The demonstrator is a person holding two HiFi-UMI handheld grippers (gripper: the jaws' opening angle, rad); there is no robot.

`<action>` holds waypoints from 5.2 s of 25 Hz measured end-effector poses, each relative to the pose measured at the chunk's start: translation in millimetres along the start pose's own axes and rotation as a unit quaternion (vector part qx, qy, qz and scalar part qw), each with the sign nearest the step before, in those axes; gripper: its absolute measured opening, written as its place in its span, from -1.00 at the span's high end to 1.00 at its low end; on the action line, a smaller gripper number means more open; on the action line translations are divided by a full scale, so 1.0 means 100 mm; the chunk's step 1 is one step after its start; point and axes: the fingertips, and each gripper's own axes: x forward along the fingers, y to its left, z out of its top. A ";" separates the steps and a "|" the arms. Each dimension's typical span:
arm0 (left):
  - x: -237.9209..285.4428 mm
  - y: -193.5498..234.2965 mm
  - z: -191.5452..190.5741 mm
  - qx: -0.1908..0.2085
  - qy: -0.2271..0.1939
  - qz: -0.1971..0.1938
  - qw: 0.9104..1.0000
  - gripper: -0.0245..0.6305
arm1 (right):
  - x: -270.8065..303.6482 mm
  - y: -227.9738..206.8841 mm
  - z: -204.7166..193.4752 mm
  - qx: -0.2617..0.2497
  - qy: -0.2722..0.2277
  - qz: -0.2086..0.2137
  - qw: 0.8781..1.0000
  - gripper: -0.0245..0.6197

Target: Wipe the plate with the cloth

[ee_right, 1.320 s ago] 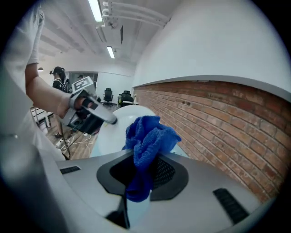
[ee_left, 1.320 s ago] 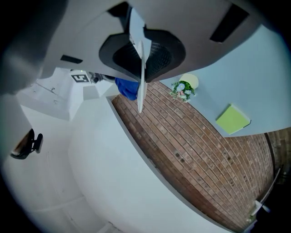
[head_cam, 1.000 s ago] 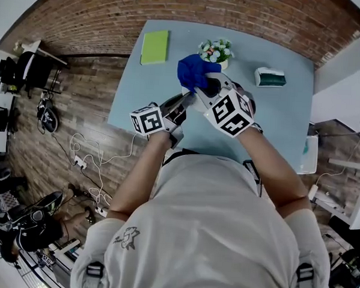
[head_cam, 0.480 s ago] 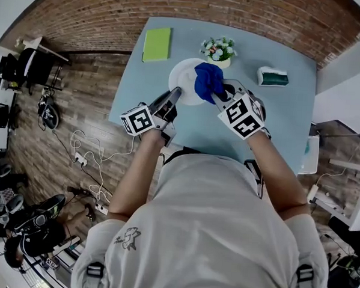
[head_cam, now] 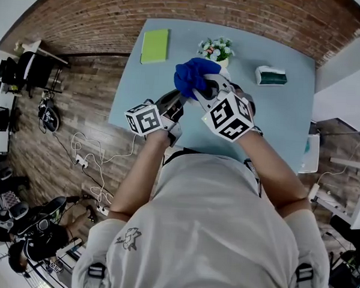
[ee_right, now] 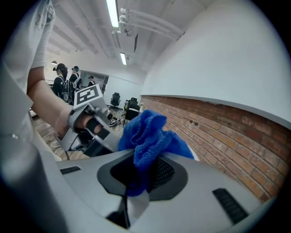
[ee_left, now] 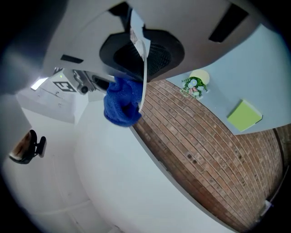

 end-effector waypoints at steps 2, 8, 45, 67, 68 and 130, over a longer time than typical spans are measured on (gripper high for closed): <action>-0.07 0.04 0.18 -0.015 -0.030 0.008 0.999 0.88 | 0.01 0.12 -0.10 0.016 0.004 0.020 1.000 0.72; -0.14 0.15 0.27 0.017 -0.020 0.028 0.999 0.87 | -0.01 0.11 -0.65 0.041 0.047 0.025 0.998 0.72; -0.12 -0.33 0.62 0.441 0.046 0.072 0.893 0.88 | -0.70 -0.86 0.43 -0.022 -0.027 -0.046 0.998 0.72; 0.03 -0.96 0.58 0.827 0.072 0.061 0.555 0.88 | -0.68 -0.42 0.87 -0.028 -0.016 0.071 0.997 0.73; 0.02 -0.95 0.57 0.829 0.072 0.059 0.551 0.88 | -0.69 -0.47 0.79 -0.018 -0.005 0.073 0.997 0.72; -0.07 -1.57 0.64 0.884 -0.001 0.007 0.468 0.88 | -1.04 -0.31 1.23 0.074 -0.019 0.288 0.954 0.73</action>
